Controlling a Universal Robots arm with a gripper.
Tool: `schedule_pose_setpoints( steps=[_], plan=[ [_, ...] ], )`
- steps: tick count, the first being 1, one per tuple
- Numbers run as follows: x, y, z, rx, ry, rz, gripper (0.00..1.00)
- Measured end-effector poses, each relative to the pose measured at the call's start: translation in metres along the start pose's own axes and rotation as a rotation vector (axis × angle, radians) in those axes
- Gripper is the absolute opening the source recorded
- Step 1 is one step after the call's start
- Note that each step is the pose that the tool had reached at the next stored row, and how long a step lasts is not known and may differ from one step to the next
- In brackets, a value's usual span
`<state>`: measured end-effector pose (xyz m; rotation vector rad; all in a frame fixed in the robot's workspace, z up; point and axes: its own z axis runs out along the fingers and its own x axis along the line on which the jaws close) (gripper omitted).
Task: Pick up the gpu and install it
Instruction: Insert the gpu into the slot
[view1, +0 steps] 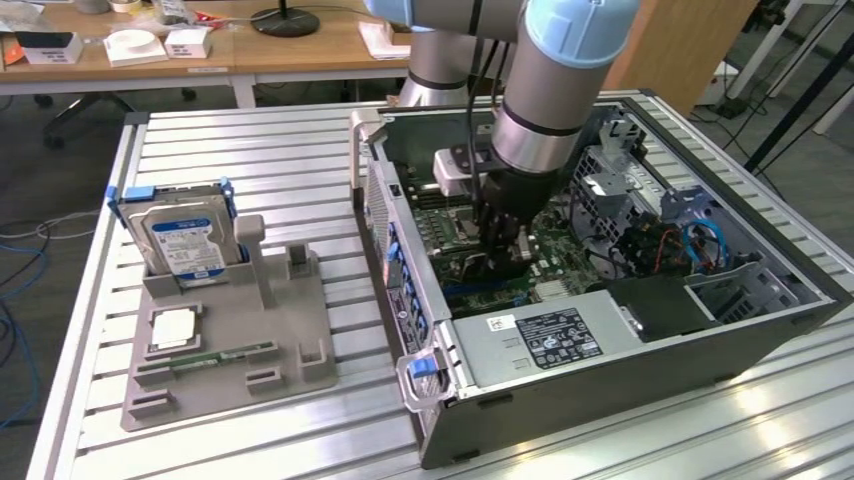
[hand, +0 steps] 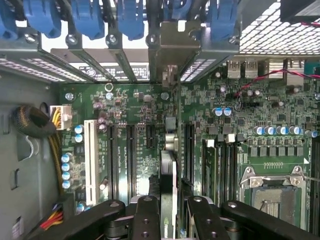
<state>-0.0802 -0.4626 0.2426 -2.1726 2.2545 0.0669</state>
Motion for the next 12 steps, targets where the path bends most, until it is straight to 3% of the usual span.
schedule_pose_setpoints(
  steps=[12],
  plan=[
    [0.0000, -0.0001, 0.0001, 0.0003, 0.0002, 0.000, 0.26]
  ],
)
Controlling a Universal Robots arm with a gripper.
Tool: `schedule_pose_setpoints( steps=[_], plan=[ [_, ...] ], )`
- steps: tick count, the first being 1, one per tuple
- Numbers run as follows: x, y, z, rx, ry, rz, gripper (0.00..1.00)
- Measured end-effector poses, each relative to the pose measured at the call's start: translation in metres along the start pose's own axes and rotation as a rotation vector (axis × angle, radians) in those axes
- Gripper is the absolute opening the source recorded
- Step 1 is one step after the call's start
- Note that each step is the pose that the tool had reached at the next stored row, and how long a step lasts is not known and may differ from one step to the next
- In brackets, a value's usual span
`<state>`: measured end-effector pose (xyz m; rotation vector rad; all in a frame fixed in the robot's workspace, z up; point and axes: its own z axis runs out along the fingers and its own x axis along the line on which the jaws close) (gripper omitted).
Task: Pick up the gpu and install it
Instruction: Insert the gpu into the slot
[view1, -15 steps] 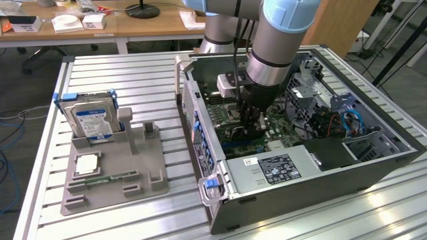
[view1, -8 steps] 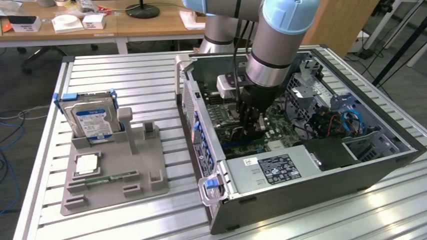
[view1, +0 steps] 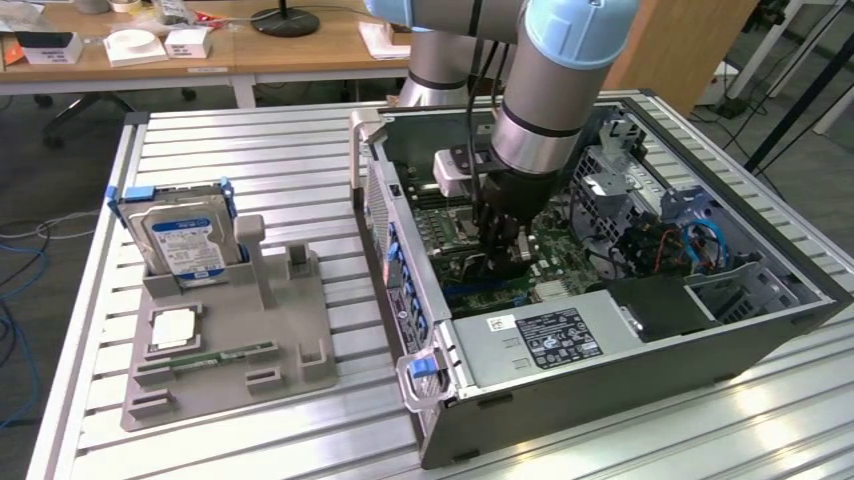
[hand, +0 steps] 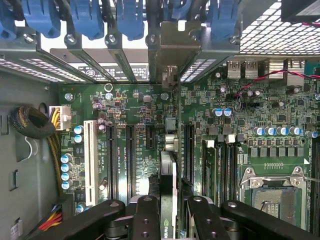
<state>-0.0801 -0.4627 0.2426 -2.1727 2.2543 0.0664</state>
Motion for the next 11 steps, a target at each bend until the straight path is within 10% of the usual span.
schedule_pose_setpoints(
  steps=[11],
  plan=[
    [-0.0001, -0.0011, -0.0049, -0.0004, 0.0001, 0.000, 0.26]
  ],
)
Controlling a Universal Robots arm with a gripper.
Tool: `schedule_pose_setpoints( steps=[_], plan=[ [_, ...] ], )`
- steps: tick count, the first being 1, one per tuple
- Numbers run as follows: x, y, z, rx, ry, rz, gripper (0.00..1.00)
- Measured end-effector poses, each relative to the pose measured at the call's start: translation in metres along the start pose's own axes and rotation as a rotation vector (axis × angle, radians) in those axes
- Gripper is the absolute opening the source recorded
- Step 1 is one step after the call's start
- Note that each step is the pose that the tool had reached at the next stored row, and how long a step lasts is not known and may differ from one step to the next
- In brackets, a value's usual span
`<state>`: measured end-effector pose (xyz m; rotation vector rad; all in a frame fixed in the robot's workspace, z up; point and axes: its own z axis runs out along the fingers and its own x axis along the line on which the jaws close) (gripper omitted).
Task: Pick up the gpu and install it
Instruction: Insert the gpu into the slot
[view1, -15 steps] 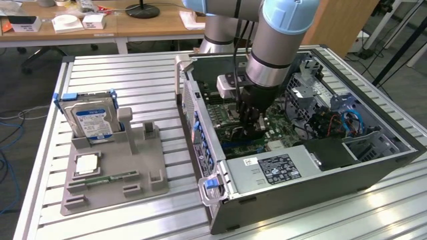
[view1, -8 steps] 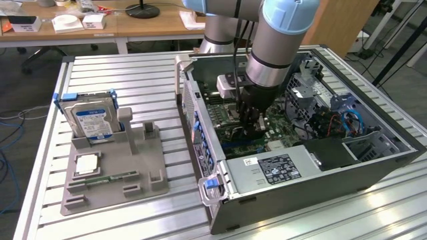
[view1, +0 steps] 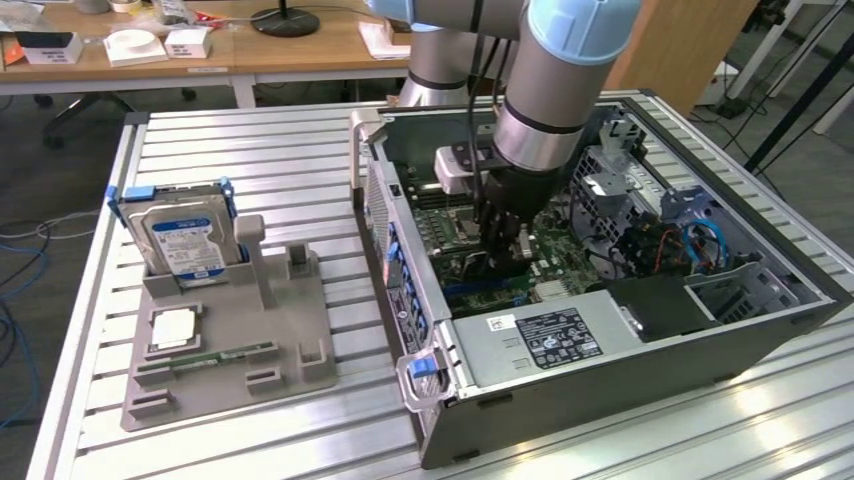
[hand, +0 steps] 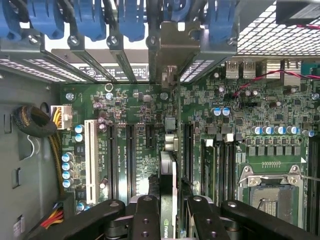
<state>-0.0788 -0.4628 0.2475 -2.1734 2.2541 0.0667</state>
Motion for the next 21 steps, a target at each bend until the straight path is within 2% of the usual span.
schedule_pose_setpoints(
  steps=[21],
  plan=[
    [0.0022, -0.0012, 0.0034, 0.0004, -0.0003, 0.000, 0.26]
  ],
)
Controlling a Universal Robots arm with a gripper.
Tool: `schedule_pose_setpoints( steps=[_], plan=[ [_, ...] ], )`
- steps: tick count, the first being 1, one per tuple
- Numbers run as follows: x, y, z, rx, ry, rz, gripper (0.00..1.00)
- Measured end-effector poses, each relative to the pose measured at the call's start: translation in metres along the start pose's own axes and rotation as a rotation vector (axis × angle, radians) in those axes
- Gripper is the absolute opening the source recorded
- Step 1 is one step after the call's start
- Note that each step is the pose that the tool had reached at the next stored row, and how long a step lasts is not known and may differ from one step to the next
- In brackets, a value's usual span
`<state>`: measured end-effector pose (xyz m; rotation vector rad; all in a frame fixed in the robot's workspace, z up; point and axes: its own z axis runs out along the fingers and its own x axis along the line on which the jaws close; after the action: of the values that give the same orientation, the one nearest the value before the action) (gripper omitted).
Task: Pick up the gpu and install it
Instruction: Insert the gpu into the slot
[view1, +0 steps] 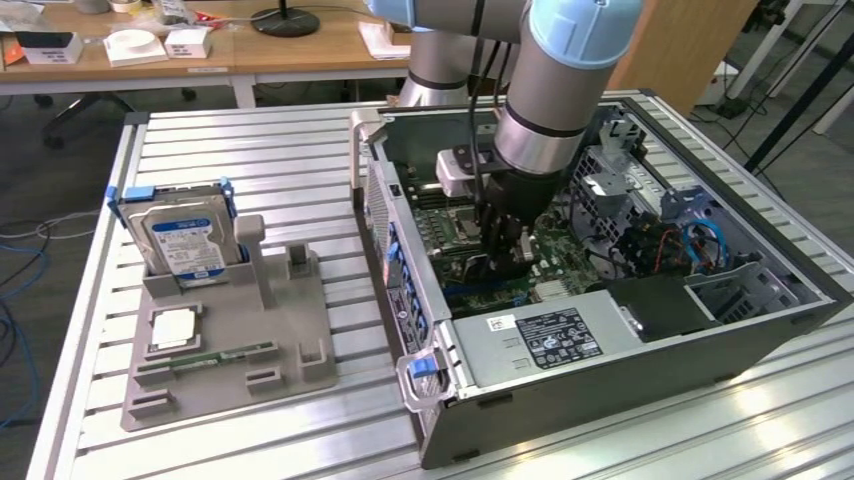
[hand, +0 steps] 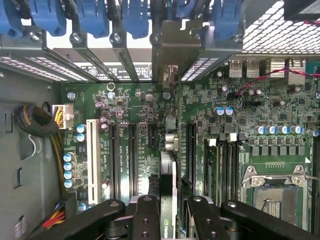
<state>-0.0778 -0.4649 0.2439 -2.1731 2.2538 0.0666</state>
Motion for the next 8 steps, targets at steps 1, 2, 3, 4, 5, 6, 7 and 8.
schedule_pose_setpoints(
  steps=[1, 2, 3, 4, 5, 6, 7, 8],
  plan=[
    [-0.0002, 0.0000, -0.0011, 0.0005, -0.0018, 0.000, 0.26],
    [-0.0003, 0.0000, -0.0024, 0.0007, -0.0021, 0.000, 0.26],
    [-0.0002, 0.0001, -0.0046, 0.0001, -0.0002, 0.000, 0.26],
    [-0.0001, 0.0001, -0.0059, -0.0005, 0.0005, 0.000, 0.26],
    [-0.0001, 0.0001, -0.0059, -0.0004, 0.0002, 0.000, 0.26],
    [-0.0001, 0.0001, -0.0059, -0.0004, 0.0002, 0.000, 0.26],
    [-0.0001, 0.0001, -0.0059, -0.0005, 0.0002, 0.000, 0.26],
    [0.0000, 0.0001, -0.0060, -0.0006, 0.0005, 0.000, 0.26]
  ],
)
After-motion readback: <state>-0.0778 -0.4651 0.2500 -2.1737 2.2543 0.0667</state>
